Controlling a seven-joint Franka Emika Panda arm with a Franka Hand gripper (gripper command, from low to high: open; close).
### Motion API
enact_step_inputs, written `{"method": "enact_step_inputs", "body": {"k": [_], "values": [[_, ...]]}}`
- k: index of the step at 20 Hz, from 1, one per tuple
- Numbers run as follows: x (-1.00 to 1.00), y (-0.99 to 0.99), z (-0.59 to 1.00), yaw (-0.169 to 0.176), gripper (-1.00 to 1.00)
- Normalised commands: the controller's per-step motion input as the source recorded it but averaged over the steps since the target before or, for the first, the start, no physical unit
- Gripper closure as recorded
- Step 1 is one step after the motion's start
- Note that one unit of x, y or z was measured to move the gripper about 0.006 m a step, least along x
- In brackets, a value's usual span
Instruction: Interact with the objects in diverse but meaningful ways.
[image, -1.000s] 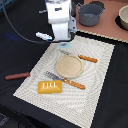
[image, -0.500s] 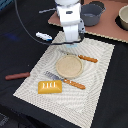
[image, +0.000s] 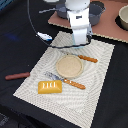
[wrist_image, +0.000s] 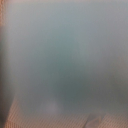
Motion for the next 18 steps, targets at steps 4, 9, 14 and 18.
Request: {"method": "enact_step_inputs", "body": {"k": [4,9,14,18], "values": [[0.00,0.20,0.75,0.007,-1.00],[-0.43,0.02,0.63,0.000,-1.00],[-0.77,-0.05,0.09,-0.018,-1.00],[-0.74,-0.11,0.00,-0.029,-1.00]]}}
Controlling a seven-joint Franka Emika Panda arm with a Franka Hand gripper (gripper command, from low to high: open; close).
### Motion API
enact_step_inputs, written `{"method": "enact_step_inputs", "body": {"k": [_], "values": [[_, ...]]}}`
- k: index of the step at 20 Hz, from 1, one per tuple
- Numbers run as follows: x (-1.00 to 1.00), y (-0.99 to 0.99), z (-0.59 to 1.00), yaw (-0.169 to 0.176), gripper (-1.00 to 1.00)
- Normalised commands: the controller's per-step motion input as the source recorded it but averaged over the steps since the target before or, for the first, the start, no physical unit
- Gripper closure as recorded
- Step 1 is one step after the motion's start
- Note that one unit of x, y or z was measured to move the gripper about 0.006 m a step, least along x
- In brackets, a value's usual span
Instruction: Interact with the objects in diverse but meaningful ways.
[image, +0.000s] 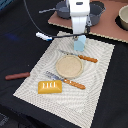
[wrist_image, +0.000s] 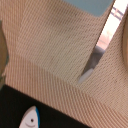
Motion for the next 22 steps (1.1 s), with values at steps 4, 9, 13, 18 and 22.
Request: {"method": "enact_step_inputs", "body": {"k": [4,9,13,18,22], "values": [[-0.73,-0.11,0.00,-0.031,-1.00],[-0.79,-0.09,0.00,-0.031,-1.00],[-0.84,-0.04,-0.13,-0.036,-1.00],[-0.85,0.00,-0.30,-0.038,-1.00],[-0.81,0.00,-0.36,-0.064,-1.00]]}}
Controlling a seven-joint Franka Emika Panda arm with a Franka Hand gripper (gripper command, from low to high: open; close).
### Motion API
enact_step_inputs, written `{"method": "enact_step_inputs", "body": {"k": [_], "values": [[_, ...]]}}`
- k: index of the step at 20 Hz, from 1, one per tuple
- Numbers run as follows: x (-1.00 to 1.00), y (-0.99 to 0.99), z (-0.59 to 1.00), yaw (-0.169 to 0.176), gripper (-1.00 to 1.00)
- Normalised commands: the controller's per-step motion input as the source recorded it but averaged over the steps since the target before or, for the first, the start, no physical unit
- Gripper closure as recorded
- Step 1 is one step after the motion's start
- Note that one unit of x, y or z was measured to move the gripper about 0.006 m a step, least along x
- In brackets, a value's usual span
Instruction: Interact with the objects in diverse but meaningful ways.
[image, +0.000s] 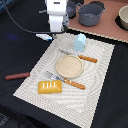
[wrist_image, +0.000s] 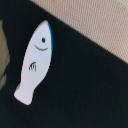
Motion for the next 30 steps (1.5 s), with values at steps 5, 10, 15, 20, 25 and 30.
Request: {"method": "enact_step_inputs", "body": {"k": [5,10,15,20,25,30], "values": [[-0.75,0.00,-0.39,-0.095,-1.00],[-0.69,0.00,-0.43,-0.118,-1.00],[-0.72,0.09,-0.43,-0.072,-1.00],[-0.33,0.32,-0.26,-0.016,-1.00],[-0.28,0.32,-0.32,0.000,-1.00],[-0.23,0.25,-0.31,0.000,1.00]]}}
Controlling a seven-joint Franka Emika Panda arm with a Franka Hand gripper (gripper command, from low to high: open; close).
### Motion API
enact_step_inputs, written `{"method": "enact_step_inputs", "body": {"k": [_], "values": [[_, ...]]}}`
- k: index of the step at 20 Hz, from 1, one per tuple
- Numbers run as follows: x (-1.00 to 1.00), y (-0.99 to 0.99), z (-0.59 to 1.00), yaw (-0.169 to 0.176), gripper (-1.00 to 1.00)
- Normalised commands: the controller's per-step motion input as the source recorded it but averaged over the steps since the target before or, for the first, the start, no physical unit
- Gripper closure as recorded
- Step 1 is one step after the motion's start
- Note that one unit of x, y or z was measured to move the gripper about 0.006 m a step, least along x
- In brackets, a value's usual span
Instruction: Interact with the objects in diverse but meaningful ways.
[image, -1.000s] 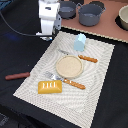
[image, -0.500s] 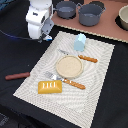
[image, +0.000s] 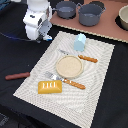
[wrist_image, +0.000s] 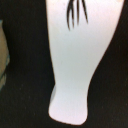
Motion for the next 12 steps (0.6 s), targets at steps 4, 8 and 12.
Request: {"method": "enact_step_inputs", "body": {"k": [4,8,12], "values": [[-0.20,0.22,-0.28,0.000,1.00],[-0.20,0.22,-0.25,0.000,1.00],[-0.11,0.14,-0.21,0.000,1.00]]}}
